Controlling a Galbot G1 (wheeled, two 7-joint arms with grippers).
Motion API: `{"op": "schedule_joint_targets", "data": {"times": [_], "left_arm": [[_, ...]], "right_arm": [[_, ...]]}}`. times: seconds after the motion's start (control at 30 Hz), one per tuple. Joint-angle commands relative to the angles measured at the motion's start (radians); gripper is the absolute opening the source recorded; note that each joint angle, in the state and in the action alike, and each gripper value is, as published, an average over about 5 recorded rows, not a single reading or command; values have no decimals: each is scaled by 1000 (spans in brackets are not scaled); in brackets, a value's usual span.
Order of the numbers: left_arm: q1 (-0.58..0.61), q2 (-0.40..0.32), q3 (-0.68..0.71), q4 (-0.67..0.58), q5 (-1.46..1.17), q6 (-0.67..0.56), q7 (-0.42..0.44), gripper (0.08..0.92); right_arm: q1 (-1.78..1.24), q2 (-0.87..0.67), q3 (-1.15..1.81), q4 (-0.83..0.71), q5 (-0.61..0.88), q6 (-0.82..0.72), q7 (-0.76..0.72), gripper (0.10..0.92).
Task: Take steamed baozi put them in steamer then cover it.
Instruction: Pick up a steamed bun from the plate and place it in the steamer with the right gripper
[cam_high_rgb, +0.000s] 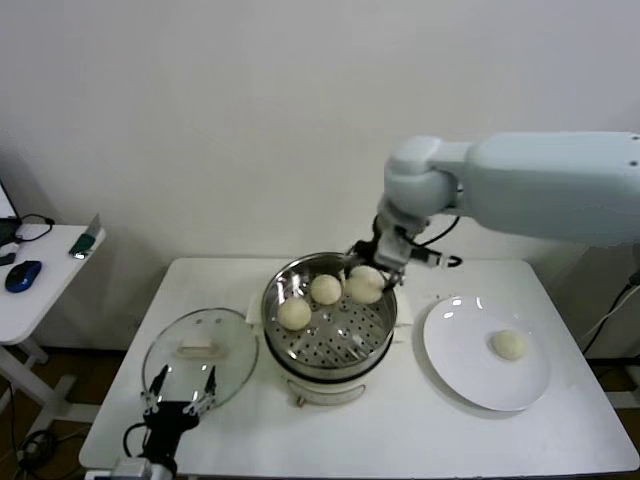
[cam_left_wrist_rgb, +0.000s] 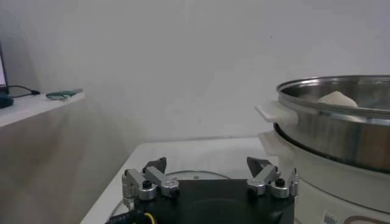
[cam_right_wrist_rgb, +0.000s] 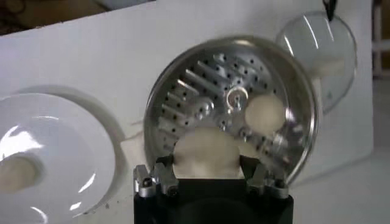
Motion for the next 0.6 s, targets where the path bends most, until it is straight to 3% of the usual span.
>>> {"op": "schedule_joint_targets", "data": {"times": [0.03,0.6], "left_arm": [[0,0,-1,-1,-1,1,0,823],[1,4,-16,5,-18,-1,-2,823]], "right_arm": [[-131,170,16,22,-129,30,7,721],[-272,221,-17,-70,-229,-26,32,721]]}}
